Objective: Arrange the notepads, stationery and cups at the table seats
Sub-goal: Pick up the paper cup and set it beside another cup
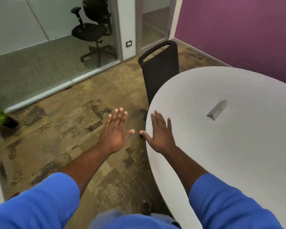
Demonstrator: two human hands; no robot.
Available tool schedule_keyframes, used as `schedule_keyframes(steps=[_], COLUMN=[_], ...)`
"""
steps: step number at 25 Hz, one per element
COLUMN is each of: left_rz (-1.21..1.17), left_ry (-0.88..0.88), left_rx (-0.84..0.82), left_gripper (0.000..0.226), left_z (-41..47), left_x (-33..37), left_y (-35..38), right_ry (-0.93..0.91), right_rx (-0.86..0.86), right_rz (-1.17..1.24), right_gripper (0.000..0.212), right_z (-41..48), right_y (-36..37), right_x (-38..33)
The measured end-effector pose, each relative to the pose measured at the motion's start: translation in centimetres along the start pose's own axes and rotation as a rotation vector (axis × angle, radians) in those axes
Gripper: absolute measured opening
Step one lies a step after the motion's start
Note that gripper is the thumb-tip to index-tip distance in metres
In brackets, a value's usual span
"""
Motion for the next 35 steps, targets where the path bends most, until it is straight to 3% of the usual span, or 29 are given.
schedule_keyframes(steps=[8,14,18,23,35], left_rz=[0.012,0.022,0.089,0.104,0.104], left_ry=[-0.108,0.003,0.128,0.2,0.319], left_rx=[0.084,0.061,0.015,0.003,-0.102], left_gripper=[0.085,0.087,0.089,0.088,0.086], left_z=[13.3,28.1,39.7,53.1,87.8], left_x=[-12.4,-24.7,-31.5,-35.8,-42.6], left_y=[-4.4,-6.8,-10.9,-14.1,-10.3], right_ry=[-0.148,-0.077,0.028,0.182,0.466], right_rx=[-0.006,-0.044,-0.013,0.034,-0.027], right_rz=[0.019,0.022,0.052,0.071,0.085], right_gripper=[0.09,0.092,0.093,0.093,0.091], right_z=[19.9,37.8,50.6,62.9,91.1], right_y=[2.6,8.0,7.6,6.7,13.1], right_x=[-4.9,-9.5,-11.8,-9.6,2.8])
Point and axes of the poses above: each hand's wrist, its own z-axis towards the middle knuckle, its own y-axis out of the palm, x = y × z, the point moved 7 cm from there along z, towards the middle knuckle, and after that the axes turned 11 degrees about -z, right-handed, at the moved point
